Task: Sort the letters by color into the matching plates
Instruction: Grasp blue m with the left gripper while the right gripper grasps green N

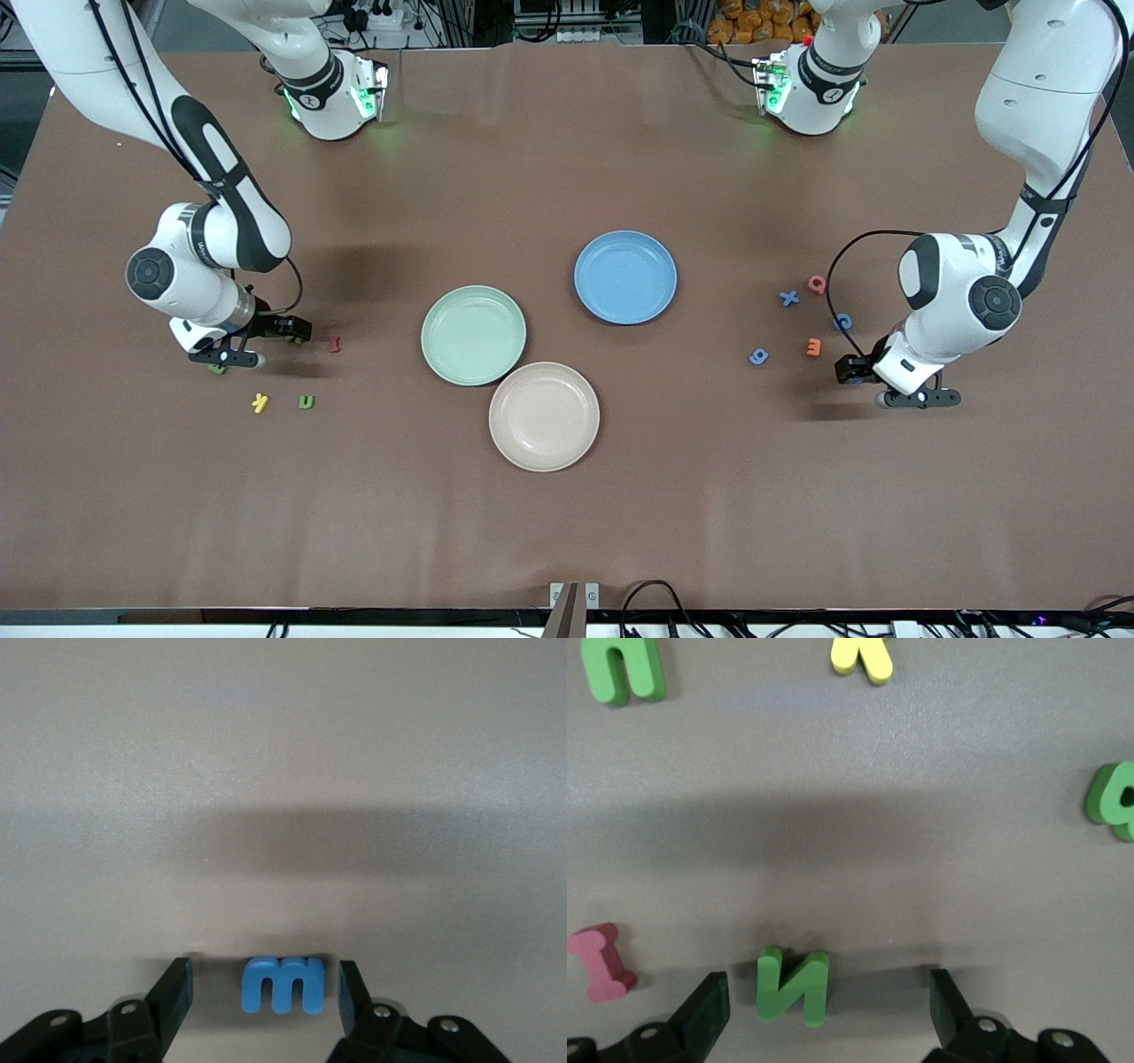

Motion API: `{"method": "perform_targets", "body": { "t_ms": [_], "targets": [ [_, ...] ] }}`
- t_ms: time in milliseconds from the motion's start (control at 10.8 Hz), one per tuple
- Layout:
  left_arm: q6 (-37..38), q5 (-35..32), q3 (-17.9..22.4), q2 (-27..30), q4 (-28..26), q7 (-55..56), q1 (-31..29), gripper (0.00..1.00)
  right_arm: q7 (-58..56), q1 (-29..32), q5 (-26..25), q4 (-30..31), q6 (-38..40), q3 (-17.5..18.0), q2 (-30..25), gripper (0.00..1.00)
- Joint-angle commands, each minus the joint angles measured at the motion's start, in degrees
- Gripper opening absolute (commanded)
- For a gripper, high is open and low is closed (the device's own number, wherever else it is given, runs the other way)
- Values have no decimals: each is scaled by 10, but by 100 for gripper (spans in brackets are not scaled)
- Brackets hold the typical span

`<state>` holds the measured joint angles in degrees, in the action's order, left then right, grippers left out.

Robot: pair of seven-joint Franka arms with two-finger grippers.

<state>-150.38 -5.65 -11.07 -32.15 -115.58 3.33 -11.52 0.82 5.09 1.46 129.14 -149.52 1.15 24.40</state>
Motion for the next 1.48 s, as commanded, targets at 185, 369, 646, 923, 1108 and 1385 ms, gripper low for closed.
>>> {"method": "perform_targets", "body": {
  "t_ms": [185,369,646,923,1108,1385],
  "targets": [
    [-8,-19,1,-6,1,1,5,72,-11,-1,10,23,-14,4,-11,100],
    [-8,-18,1,-6,1,1,6,65,-10,-7,11,24,-17,3,-11,98],
    [-5,-19,1,-6,3,2,9,53,-10,-10,10,23,-17,3,-12,86],
    [-4,-18,3,-6,3,8,14,18,-11,-12,10,23,-18,3,-13,73],
    [-4,-18,5,-6,3,18,19,0,-11,-12,10,23,-22,3,-13,58],
    [10,-19,6,0,3,29,25,0,-11,-12,10,23,-22,3,-13,46]
  ]
}}
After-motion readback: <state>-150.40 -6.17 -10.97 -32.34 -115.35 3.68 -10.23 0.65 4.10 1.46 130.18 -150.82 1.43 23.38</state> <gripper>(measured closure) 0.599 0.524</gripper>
